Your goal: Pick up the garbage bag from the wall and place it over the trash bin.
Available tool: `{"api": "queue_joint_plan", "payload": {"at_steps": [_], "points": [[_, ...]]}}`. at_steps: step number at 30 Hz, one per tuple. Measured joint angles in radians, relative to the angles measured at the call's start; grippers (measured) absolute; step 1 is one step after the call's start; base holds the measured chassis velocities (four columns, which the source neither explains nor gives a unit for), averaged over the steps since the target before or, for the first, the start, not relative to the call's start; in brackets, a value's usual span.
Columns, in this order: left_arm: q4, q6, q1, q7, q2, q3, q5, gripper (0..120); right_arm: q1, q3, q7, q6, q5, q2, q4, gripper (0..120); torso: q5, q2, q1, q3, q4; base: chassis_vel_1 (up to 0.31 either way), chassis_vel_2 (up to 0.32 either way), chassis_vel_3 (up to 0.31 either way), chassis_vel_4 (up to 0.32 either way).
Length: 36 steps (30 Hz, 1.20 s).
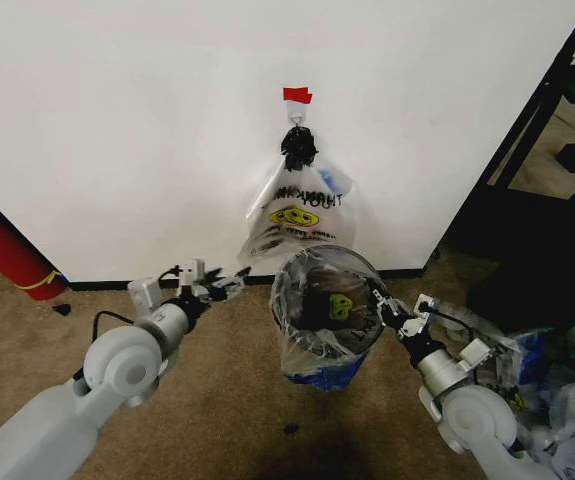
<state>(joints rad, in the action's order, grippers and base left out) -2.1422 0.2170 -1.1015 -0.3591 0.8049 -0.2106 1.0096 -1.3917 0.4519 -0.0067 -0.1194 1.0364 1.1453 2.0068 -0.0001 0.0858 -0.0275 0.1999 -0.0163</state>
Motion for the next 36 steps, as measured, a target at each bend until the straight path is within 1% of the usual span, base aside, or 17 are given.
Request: {"api": "queue_joint_plan", "payload": {"at_steps": [1, 2, 4, 5, 8, 9, 10, 12, 14, 17, 21, 22, 23, 25, 27, 30, 36], "points": [[0.000, 0.000, 0.000, 0.000, 0.000, 0.000, 0.000, 98, 0.000, 0.000, 0.000, 0.000, 0.000, 0.000, 0.000, 1, 0.0000, 0.000, 0.000, 0.000, 0.0000, 0.000, 0.000, 0.000, 0.000], [-0.001, -0.025, -0.015, 0.007, 0.018, -0.002, -0.051, 99, -0.008, 0.005, 0.038, -0.002, -0.001, 0.014, 0.008, 1, -0.0002, 0.000, 0.000, 0.000, -0.0009, 0.000, 0.000, 0.000, 0.000], [-0.003, -0.072, -0.052, 0.025, 0.059, -0.012, -0.155, 100, -0.014, 0.010, 0.100, -0.011, -0.001, 0.039, 0.021, 1, 0.0003, 0.000, 0.000, 0.000, -0.0008, 0.000, 0.000, 0.000, 0.000], [-0.003, -0.095, -0.076, 0.035, 0.081, -0.025, -0.207, 100, -0.014, 0.010, 0.121, -0.014, -0.001, 0.049, 0.024, 1, 0.0001, 0.000, 0.000, 0.000, -0.0012, 0.000, 0.000, 0.000, 0.000], [-0.016, -0.172, -0.188, 0.068, 0.144, -0.100, -0.358, 100, 0.001, -0.005, 0.173, -0.020, -0.001, 0.072, 0.024, 1, 0.0001, 0.000, 0.000, 0.000, 0.0002, 0.000, 0.000, 0.000, 0.000], [-0.016, -0.172, -0.188, 0.068, 0.144, -0.100, -0.358, 100, 0.001, -0.005, 0.173, -0.020, -0.001, 0.072, 0.024, 1, 0.0001, 0.000, 0.000, 0.000, 0.0002, 0.000, 0.000, 0.000, 0.000], [-0.022, -0.202, -0.222, 0.078, 0.163, -0.123, -0.406, 100, 0.003, -0.011, 0.179, -0.022, -0.002, 0.077, 0.024, 1, 0.0001, 0.000, 0.000, 0.000, 0.0003, 0.000, 0.000, 0.000, 0.000], [-0.026, -0.239, -0.265, 0.087, 0.188, -0.152, -0.463, 100, 0.007, -0.020, 0.184, -0.024, -0.004, 0.085, 0.024, 1, 0.0000, 0.000, 0.000, 0.000, 0.0002, 0.000, 0.000, 0.000, 0.000], [-0.029, -0.281, -0.316, 0.087, 0.227, -0.189, -0.521, 100, 0.010, -0.030, 0.191, -0.031, -0.011, 0.095, 0.024, 1, 0.0001, 0.000, 0.000, 0.000, -0.0003, 0.000, 0.000, 0.000, 0.000], [-0.029, -0.307, -0.351, 0.090, 0.253, -0.215, -0.553, 100, 0.012, -0.035, 0.194, -0.035, -0.016, 0.099, 0.024, 1, 0.0000, 0.000, 0.000, 0.000, -0.0002, 0.000, 0.000, 0.000, 0.000], [-0.038, -0.386, -0.480, 0.119, 0.357, -0.316, -0.645, 100, 0.023, -0.056, 0.196, -0.044, -0.032, 0.112, 0.005, 1, 0.0001, 0.000, 0.000, 0.000, 0.0000, 0.000, 0.000, 0.000, 0.000], [-0.041, -0.395, -0.500, 0.122, 0.374, -0.330, -0.653, 100, 0.025, -0.060, 0.195, -0.045, -0.034, 0.114, 0.000, 1, 0.0000, 0.000, 0.000, 0.000, -0.0002, 0.000, 0.000, 0.000, 0.000], [-0.041, -0.395, -0.500, 0.122, 0.374, -0.330, -0.653, 100, 0.025, -0.060, 0.195, -0.045, -0.034, 0.114, 0.000, 1, 0.0000, 0.000, 0.000, 0.000, -0.0002, 0.000, 0.000, 0.000, 0.000], [-0.046, -0.426, -0.565, 0.127, 0.421, -0.362, -0.669, 100, 0.037, -0.078, 0.194, -0.050, -0.041, 0.124, -0.019, 1, 0.0000, 0.000, 0.000, 0.000, -0.0002, 0.000, 0.000, 0.000, 0.000], [-0.046, -0.460, -0.613, 0.128, 0.450, -0.375, -0.691, 100, 0.050, -0.102, 0.199, -0.061, -0.052, 0.135, -0.041, 1, 0.0001, 0.000, 0.000, 0.000, 0.0000, 0.000, 0.000, 0.000, 0.000], [-0.047, -0.478, -0.649, 0.127, 0.477, -0.381, -0.700, 100, 0.064, -0.133, 0.205, -0.071, -0.060, 0.145, -0.066, 1, 0.0001, 0.000, 0.000, 0.000, 0.0000, 0.000, 0.000, 0.000, 0.000], [-0.055, -0.479, -0.647, 0.121, 0.493, -0.370, -0.711, 100, 0.090, -0.173, 0.218, -0.084, -0.083, 0.157, -0.110, 1, 0.0000, 0.000, 0.000, 0.000, -0.0002, 0.000, 0.000, 0.000, 0.000]]}}
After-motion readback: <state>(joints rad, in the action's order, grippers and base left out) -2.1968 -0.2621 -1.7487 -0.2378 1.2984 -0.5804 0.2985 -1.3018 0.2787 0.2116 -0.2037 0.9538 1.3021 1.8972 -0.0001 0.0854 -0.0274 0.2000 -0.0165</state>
